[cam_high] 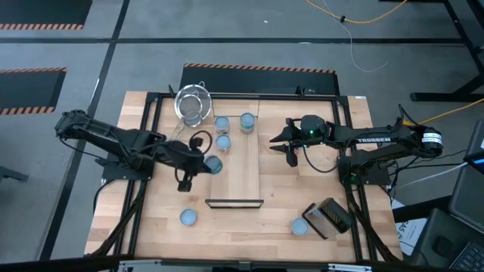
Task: Pick and place cans onto a shelf
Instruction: Put the canned tuna on the shelf
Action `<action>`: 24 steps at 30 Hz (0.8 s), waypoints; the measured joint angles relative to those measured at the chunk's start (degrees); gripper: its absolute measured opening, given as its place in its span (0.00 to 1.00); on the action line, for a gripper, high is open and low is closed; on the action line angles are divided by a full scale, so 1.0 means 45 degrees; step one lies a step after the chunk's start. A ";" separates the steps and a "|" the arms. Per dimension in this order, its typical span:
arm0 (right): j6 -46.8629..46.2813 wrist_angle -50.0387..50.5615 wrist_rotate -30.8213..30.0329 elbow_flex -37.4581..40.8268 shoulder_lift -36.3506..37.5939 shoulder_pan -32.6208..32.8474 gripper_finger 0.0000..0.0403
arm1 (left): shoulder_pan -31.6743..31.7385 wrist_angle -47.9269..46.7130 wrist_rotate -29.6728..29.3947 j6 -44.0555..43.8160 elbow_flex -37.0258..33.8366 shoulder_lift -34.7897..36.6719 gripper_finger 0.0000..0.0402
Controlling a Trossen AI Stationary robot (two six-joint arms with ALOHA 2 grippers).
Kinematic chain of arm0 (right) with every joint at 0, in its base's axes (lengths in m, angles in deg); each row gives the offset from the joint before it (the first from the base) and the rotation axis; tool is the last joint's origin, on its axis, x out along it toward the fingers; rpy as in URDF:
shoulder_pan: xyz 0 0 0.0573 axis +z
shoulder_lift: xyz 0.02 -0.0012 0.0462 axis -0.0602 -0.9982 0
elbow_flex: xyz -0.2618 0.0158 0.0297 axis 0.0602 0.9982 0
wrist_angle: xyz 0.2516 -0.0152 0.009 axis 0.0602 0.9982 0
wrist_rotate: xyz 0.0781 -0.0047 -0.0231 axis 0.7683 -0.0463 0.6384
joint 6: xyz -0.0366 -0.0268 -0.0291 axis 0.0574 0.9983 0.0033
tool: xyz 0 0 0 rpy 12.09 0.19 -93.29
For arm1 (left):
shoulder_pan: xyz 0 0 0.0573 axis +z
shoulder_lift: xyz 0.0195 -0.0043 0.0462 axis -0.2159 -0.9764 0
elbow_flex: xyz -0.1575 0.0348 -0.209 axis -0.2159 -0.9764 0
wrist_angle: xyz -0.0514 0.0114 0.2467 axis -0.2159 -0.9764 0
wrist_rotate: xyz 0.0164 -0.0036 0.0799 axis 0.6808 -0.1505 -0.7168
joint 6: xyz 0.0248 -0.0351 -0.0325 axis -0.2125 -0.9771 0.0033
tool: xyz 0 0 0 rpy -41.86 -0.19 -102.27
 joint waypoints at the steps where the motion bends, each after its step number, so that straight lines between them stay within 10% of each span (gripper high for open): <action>1: 0.0015 -0.0004 -0.0004 0.0000 0.0000 -0.0005 0.33 | -0.0008 0.0303 0.0303 0.0559 0.0000 -0.0016 0.01; 24: 0.0028 -0.0116 -0.0023 0.0000 0.0000 -0.0014 0.33 | 0.0762 -0.0157 0.1808 0.6659 0.0000 -0.3590 0.01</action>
